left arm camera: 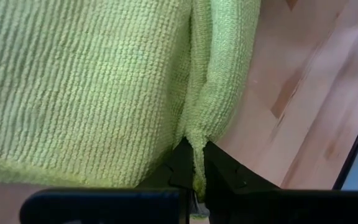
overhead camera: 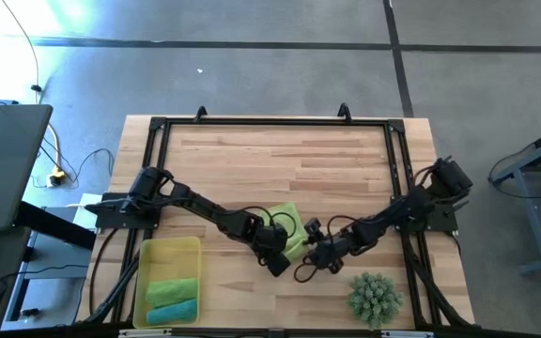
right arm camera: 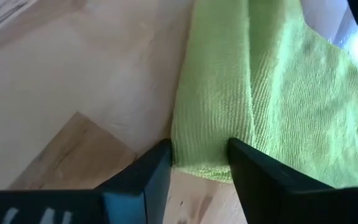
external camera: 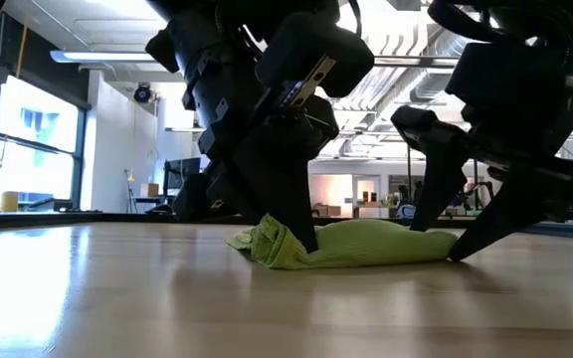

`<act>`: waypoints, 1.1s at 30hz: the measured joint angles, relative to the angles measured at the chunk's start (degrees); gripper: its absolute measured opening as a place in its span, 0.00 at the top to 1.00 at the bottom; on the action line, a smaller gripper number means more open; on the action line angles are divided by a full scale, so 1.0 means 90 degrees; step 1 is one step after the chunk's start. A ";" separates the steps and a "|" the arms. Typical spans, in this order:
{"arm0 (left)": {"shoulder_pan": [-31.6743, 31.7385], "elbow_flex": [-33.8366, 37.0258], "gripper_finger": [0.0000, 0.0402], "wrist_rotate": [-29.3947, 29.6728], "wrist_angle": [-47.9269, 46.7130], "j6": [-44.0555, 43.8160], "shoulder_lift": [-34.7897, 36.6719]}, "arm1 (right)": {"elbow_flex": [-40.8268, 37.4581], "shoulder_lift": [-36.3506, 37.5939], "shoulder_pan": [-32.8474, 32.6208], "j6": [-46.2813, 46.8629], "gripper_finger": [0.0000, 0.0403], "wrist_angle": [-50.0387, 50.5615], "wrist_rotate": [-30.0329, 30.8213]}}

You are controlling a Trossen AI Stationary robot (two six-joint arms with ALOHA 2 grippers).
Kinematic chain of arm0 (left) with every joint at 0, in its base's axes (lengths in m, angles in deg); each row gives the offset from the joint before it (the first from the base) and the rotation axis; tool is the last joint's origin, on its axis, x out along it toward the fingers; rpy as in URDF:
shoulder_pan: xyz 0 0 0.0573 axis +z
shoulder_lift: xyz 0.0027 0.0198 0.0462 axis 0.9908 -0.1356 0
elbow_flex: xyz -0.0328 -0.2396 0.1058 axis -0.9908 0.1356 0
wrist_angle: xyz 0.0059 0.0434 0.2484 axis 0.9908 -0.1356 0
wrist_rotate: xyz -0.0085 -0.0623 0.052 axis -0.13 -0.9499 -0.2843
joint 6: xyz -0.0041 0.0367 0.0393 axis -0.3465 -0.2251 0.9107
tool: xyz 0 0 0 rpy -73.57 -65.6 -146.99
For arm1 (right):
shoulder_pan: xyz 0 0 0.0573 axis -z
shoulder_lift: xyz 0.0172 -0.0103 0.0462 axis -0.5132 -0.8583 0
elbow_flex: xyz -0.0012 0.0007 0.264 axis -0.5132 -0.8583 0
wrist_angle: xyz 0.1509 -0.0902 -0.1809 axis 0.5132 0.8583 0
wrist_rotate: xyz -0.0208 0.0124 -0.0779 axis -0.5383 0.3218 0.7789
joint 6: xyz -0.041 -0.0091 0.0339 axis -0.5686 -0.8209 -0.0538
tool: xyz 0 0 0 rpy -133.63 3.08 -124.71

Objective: Roll microfiber towels into tight, uniform cylinder then place into a basket
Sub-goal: Roll the light green microfiber towel

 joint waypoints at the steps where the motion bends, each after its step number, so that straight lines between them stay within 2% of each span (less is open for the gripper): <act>1: 0.0000 -0.0001 0.97 -0.0026 0.0036 0.0035 -0.0004 | 0.0002 -0.0054 0.0016 0.0082 0.62 -0.0014 -0.0005; 6: 0.0005 -0.0007 0.97 -0.0127 0.0119 0.0209 -0.0007 | 0.0010 -0.0160 0.0029 0.0636 0.70 0.0006 0.0004; 14: 0.0041 0.0007 0.87 -0.0151 -0.0031 0.0716 0.0153 | 0.0005 -0.0172 0.0033 0.1034 0.98 0.0088 -0.0305; 21: 0.0188 0.0012 0.78 -0.0204 -0.0344 0.2209 0.0539 | 0.0000 -0.0172 0.0093 0.1378 0.99 0.0181 -0.0575; 29: -0.0048 0.0007 0.76 -0.0319 -0.0342 0.4297 0.0828 | 0.0000 -0.0133 0.0409 0.2099 0.99 0.0170 -0.1448; 33: -0.0346 0.0001 0.73 0.0041 -0.0170 0.4488 0.0828 | 0.0000 -0.0131 0.0620 0.2307 0.99 0.0119 -0.1921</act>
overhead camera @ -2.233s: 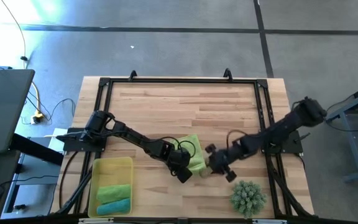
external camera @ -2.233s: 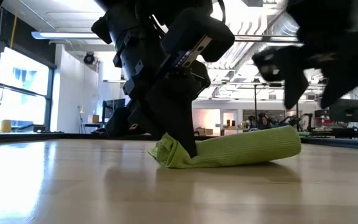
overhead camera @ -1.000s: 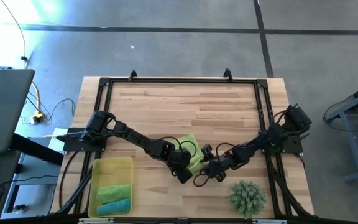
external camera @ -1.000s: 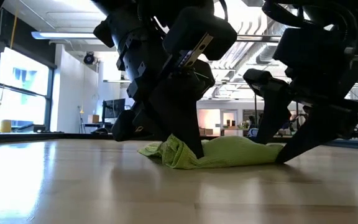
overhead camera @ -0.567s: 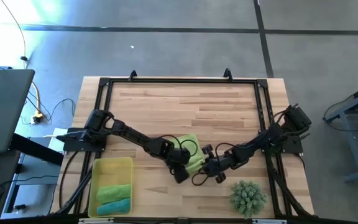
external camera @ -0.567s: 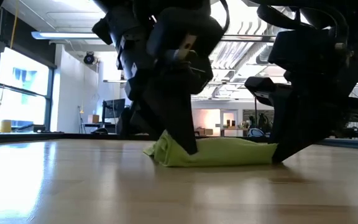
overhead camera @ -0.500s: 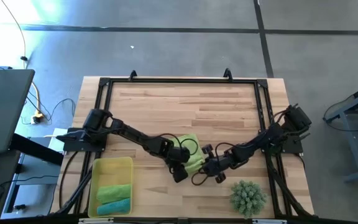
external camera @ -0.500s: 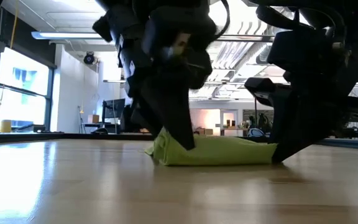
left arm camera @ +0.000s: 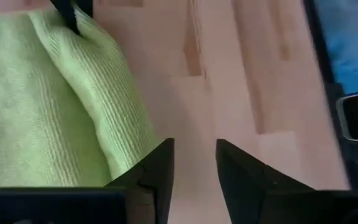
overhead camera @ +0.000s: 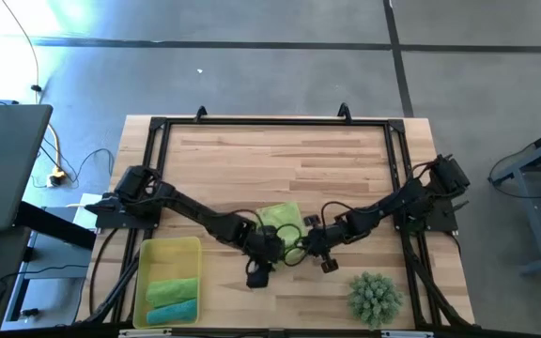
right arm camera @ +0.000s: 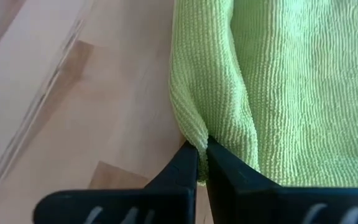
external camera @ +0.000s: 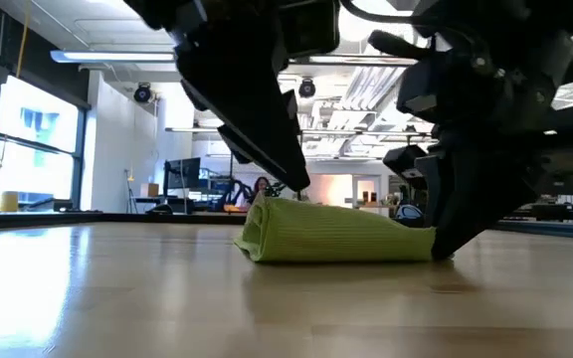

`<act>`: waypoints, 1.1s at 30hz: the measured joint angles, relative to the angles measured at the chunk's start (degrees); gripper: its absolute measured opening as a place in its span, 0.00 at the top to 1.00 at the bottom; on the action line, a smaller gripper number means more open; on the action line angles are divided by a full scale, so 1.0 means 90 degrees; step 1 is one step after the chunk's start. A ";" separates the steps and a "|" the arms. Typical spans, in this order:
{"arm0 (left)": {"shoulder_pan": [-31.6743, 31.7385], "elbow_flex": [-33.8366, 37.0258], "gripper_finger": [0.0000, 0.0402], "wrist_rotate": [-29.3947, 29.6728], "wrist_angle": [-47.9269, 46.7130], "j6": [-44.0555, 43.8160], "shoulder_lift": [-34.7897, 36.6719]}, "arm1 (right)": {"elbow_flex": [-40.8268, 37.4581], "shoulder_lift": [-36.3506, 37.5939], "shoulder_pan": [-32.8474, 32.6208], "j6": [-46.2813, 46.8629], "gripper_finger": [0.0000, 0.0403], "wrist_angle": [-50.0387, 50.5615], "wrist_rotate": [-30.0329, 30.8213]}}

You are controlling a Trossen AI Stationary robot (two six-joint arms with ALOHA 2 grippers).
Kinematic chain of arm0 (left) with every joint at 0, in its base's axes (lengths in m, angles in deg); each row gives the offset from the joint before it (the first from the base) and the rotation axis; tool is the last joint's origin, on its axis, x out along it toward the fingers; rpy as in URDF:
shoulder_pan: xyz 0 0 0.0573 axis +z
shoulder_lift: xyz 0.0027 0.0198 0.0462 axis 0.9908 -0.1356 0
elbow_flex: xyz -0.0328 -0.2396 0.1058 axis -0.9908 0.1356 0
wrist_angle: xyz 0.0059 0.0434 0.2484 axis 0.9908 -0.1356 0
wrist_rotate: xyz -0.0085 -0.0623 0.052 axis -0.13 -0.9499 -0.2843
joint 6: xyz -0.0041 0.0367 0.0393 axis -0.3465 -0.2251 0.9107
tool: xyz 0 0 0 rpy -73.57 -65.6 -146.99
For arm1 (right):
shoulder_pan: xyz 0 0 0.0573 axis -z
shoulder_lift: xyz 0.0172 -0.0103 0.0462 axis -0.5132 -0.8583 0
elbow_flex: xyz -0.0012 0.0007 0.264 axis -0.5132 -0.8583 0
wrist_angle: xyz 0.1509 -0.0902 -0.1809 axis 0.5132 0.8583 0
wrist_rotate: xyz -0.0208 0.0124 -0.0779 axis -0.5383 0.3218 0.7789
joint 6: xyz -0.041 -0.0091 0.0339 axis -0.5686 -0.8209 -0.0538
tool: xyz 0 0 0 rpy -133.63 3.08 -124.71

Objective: Roll microfiber towels into tight, uniform cylinder then place into a basket
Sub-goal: Roll the light green microfiber towel

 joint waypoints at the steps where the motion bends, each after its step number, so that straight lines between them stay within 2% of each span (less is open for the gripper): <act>1: -0.0075 -0.0001 0.72 0.0228 0.0004 0.0018 0.0000 | 0.0000 0.0000 0.0051 0.0008 0.99 -0.0004 -0.0098; 7: -0.0433 -0.0010 0.62 0.1682 0.0045 0.0378 -0.0047 | -0.0007 0.0000 0.0304 0.0012 0.99 -0.0067 -0.0528; 14: -0.0586 -0.0010 0.54 0.1894 0.0087 0.0629 -0.0363 | -0.0019 -0.0012 0.0421 0.0029 0.99 -0.0150 -0.0731; 20: -0.0674 -0.0010 0.53 0.2848 0.0024 0.1064 -0.0522 | -0.0019 -0.0012 0.0427 0.0050 0.99 -0.0164 -0.0809; 27: -0.0558 -0.0047 0.53 0.2956 -0.0108 0.0830 -0.0864 | -0.0022 -0.0017 0.0424 0.0182 0.99 -0.0197 -0.0836; 30: -0.0515 -0.0047 0.54 0.2852 -0.0212 0.0143 -0.0908 | -0.0022 -0.0017 0.0422 0.0217 0.99 -0.0198 -0.0838; 33: -0.0472 -0.0052 0.60 0.2632 -0.0288 -0.0744 -0.0914 | -0.0022 -0.0017 0.0421 0.0295 0.99 -0.0196 -0.0848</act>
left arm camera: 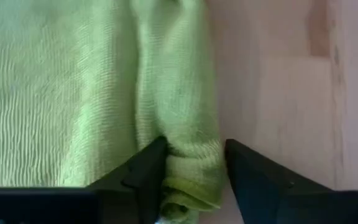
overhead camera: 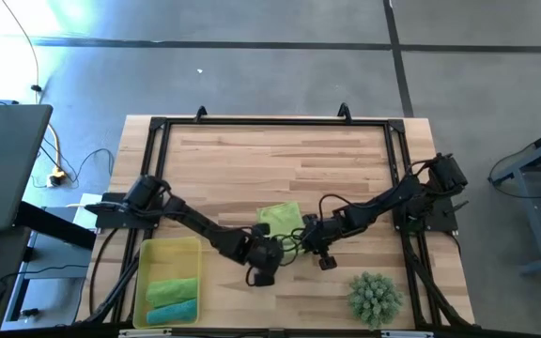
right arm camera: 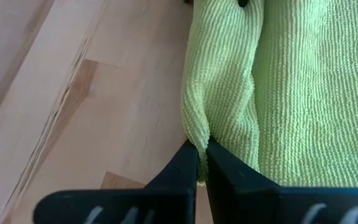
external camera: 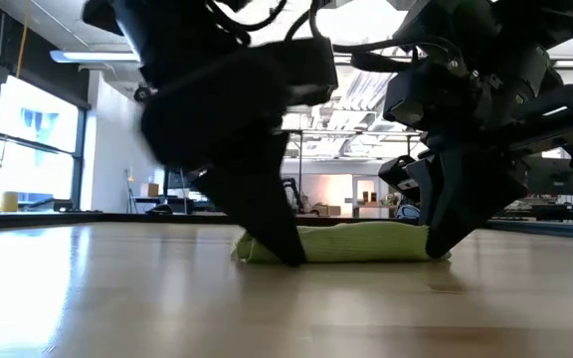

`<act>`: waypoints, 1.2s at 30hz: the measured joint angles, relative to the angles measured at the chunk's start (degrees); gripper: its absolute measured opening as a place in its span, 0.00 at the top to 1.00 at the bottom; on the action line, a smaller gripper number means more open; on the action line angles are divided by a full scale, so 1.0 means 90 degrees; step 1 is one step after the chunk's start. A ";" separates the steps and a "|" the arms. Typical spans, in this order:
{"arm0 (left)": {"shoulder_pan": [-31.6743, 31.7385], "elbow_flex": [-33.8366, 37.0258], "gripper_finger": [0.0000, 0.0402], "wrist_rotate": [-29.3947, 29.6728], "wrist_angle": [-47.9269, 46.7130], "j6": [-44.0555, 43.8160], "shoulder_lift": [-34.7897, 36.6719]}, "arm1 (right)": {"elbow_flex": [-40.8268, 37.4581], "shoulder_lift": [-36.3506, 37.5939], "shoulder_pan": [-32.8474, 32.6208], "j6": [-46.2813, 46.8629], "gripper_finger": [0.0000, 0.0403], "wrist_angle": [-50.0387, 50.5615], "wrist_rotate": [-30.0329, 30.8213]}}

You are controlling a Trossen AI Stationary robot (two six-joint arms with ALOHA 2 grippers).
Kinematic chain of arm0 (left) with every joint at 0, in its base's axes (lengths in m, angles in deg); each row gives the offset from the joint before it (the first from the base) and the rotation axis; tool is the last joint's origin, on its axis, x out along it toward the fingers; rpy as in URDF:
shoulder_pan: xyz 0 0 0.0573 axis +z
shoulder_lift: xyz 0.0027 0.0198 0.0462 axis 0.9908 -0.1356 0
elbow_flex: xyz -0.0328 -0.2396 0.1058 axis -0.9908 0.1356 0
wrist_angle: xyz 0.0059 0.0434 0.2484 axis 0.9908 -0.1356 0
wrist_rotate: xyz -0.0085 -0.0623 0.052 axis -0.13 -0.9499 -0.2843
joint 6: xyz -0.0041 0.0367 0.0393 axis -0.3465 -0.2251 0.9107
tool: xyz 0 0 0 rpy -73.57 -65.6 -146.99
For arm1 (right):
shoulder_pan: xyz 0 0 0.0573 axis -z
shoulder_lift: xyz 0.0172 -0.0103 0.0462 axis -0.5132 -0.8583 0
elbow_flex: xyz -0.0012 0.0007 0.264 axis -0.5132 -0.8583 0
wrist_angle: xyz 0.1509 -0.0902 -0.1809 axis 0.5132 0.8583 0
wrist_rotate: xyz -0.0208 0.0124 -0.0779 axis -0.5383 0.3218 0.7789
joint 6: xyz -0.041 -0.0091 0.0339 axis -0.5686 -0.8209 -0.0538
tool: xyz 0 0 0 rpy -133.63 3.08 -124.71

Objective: Roll microfiber towels into tight, uniform cylinder then place into a basket
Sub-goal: Roll the light green microfiber towel

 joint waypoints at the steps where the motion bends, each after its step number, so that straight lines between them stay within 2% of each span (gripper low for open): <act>1: 0.0013 0.0000 0.63 -0.0097 -0.0011 -0.0260 0.0000 | 0.0000 0.0007 0.0000 0.0000 0.99 -0.0001 -0.0023; 4: 0.0028 0.0005 0.76 -0.0335 0.0018 -0.0815 0.0006 | -0.0003 0.0037 0.0018 0.0071 0.99 -0.0029 -0.0449; 9: 0.0033 0.0028 0.96 -0.1631 0.0971 -0.1124 -0.0035 | -0.0015 0.0018 0.0186 0.0693 0.99 -0.0134 -0.1798; 13: 0.0141 0.0058 0.95 -0.2658 0.1787 -0.1462 -0.0094 | -0.0024 0.0010 0.0244 0.1051 0.99 -0.0163 -0.2405; 17: 0.0218 0.0056 0.93 -0.3036 0.2115 -0.2155 -0.0103 | -0.0017 0.0010 0.0289 0.1437 0.99 -0.0161 -0.2732; 25: 0.0317 0.0046 0.96 -0.3055 0.1795 -0.3659 -0.0084 | -0.0015 0.0017 0.0372 0.2022 0.99 -0.0148 -0.2767; 28: 0.0282 0.0039 0.96 -0.2933 0.1593 -0.3695 -0.0069 | -0.0008 0.0030 0.0372 0.2110 0.99 -0.0170 -0.2330; 31: 0.0251 0.0004 0.96 -0.2541 0.0995 -0.3713 -0.0019 | 0.0004 0.0041 0.0368 0.1922 0.96 -0.0219 -0.1914; 36: 0.0250 0.0002 0.96 -0.2217 0.0504 -0.3396 0.0001 | -0.0002 0.0108 0.0381 0.1079 0.84 -0.0217 -0.1751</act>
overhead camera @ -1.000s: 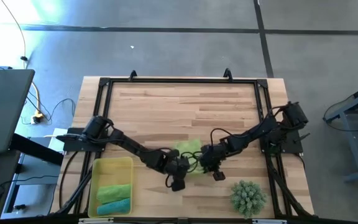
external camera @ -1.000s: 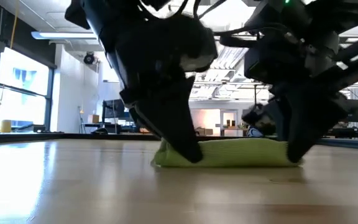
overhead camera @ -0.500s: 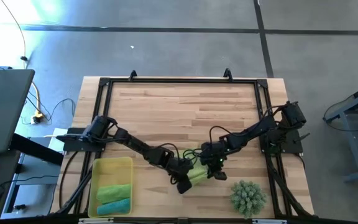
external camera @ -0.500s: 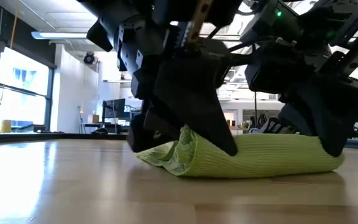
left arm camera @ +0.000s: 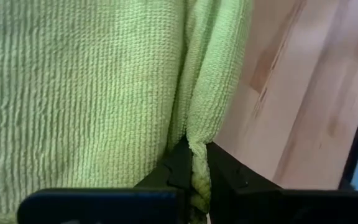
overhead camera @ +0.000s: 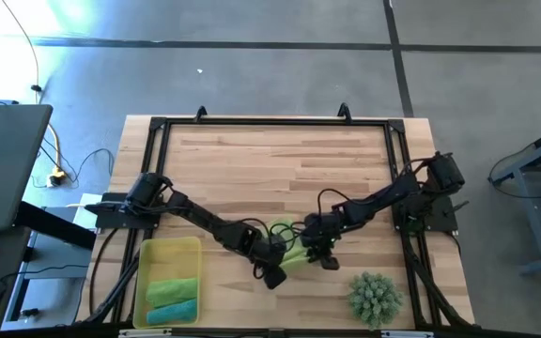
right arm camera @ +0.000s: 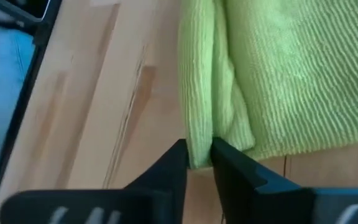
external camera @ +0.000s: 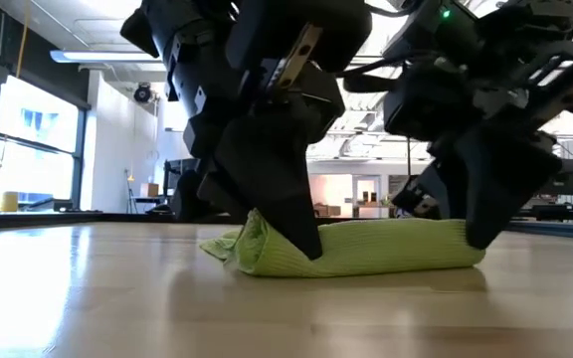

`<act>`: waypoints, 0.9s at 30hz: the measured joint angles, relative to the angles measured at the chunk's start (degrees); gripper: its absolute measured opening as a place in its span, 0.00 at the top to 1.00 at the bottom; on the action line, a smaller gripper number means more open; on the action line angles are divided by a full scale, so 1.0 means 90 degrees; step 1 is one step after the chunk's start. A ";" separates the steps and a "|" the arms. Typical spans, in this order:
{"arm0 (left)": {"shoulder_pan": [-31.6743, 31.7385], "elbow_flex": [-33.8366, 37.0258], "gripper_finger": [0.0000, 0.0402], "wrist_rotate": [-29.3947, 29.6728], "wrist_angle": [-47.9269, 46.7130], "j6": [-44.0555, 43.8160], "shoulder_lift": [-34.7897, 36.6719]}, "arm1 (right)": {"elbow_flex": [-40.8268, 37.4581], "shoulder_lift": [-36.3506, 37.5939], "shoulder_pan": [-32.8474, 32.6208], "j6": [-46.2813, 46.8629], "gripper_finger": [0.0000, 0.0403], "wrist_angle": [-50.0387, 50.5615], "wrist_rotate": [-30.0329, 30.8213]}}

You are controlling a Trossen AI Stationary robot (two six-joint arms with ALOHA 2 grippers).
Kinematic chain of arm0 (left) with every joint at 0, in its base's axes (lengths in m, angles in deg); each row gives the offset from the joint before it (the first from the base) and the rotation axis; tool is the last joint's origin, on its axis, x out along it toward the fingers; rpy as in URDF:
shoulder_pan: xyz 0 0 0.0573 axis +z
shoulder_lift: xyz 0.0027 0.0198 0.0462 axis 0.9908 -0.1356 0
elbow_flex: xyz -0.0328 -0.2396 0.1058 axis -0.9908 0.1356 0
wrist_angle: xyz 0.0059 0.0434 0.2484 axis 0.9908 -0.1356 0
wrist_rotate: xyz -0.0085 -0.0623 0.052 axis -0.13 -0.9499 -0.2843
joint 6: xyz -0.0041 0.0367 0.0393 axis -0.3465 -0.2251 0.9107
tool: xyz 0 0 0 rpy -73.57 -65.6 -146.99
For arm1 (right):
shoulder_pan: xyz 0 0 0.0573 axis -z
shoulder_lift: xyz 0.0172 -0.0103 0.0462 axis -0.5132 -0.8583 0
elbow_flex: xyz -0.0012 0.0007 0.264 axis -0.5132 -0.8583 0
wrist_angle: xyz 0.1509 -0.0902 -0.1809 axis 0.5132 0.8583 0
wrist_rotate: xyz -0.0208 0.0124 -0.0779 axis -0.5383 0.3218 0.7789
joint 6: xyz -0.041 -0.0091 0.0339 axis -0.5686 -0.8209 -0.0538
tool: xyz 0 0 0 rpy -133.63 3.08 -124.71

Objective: Roll microfiber towels into tight, uniform cylinder then place into a basket
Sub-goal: Roll the light green microfiber towel

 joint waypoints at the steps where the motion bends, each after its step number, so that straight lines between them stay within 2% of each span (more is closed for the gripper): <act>1: -0.0001 0.0000 0.96 0.0024 -0.0001 0.0121 -0.0003 | 0.0000 0.0041 0.0013 -0.0112 0.81 0.0038 0.0002; 5: -0.0004 0.0005 0.96 0.0134 -0.0007 0.0283 -0.0010 | -0.0039 0.0436 0.0145 -0.0350 0.73 0.0574 0.0057; 9: -0.0007 0.0010 0.96 0.0166 -0.0006 0.0365 -0.0012 | -0.0025 0.1067 0.0236 -0.0704 0.71 0.1065 0.0260; 13: 0.0001 0.0010 0.96 0.0186 -0.0003 0.0398 -0.0012 | -0.0011 0.1439 -0.0294 -0.1804 0.71 0.1045 0.1261; 16: -0.0001 0.0010 0.96 0.0202 0.0004 0.0491 -0.0012 | -0.0013 0.1423 -0.0914 -0.2823 0.71 0.0985 0.2206; 19: 0.0006 0.0010 0.96 0.0209 0.0004 0.0542 -0.0012 | -0.0010 0.1313 -0.1441 -0.3241 0.71 0.0813 0.2777; 27: 0.0075 0.0027 0.96 0.0202 0.0076 0.0541 -0.0012 | -0.0008 0.0744 -0.1947 -0.3440 0.71 -0.0297 0.2990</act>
